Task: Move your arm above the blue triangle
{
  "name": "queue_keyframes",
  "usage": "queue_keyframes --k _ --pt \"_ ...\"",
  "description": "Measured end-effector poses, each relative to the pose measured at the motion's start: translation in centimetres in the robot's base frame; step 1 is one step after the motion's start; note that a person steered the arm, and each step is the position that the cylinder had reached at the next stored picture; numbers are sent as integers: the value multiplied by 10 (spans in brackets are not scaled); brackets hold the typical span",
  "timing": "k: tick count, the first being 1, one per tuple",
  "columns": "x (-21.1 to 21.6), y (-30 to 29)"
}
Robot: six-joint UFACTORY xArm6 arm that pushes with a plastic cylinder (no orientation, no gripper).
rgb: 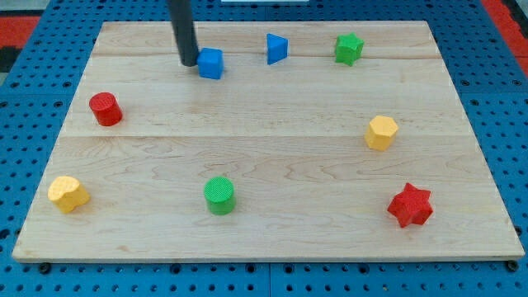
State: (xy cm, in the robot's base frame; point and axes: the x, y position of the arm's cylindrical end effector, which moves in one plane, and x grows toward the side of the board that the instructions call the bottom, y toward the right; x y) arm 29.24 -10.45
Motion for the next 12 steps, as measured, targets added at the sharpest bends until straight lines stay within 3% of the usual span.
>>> queue_keyframes --k 2,4,6,12 --pt "44 51" --pt "-10 -49" --pt "-45 -61" --pt "-52 -64"
